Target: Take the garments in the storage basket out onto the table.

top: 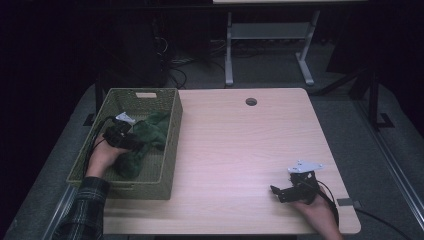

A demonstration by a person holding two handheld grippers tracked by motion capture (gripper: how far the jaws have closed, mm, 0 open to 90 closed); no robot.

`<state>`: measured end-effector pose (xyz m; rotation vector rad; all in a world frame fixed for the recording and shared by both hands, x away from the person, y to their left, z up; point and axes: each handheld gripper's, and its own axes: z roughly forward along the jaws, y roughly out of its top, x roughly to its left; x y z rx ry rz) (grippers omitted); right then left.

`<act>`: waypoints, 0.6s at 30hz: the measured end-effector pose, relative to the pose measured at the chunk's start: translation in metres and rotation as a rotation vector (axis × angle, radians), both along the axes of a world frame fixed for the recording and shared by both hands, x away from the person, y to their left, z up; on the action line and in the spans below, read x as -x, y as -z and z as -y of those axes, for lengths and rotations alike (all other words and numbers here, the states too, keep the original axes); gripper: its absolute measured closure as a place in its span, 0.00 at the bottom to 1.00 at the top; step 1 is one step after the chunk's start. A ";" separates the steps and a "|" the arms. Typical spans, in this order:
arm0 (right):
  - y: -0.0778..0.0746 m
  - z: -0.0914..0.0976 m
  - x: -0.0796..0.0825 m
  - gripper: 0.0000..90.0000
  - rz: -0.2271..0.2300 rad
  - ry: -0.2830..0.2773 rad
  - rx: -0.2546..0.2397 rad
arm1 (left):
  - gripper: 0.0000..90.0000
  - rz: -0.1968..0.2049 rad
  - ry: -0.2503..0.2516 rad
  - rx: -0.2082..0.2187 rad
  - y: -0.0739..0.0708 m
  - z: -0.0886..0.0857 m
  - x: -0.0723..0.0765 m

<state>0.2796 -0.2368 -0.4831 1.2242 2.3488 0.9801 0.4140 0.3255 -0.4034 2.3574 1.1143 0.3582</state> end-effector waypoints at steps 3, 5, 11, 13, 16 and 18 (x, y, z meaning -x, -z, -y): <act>0.000 0.000 0.000 0.00 0.000 0.000 0.000 | 0.65 -0.018 -0.005 0.017 0.001 -0.001 -0.001; 0.000 0.000 0.000 0.00 0.000 0.000 0.000 | 0.76 -0.026 -0.005 0.025 0.001 -0.001 -0.001; 0.000 0.000 0.000 0.00 -0.002 0.001 -0.001 | 0.93 -0.062 -0.026 0.030 -0.004 -0.001 0.001; 0.000 0.000 0.000 0.00 -0.004 0.002 -0.002 | 0.94 -0.066 -0.028 0.046 -0.006 -0.001 0.002; 0.000 0.000 0.000 0.00 -0.004 0.002 -0.002 | 0.94 -0.074 -0.039 0.073 -0.012 -0.002 0.004; 0.000 0.000 0.000 0.00 -0.004 0.002 -0.002 | 0.94 -0.070 -0.043 0.089 -0.016 -0.003 0.006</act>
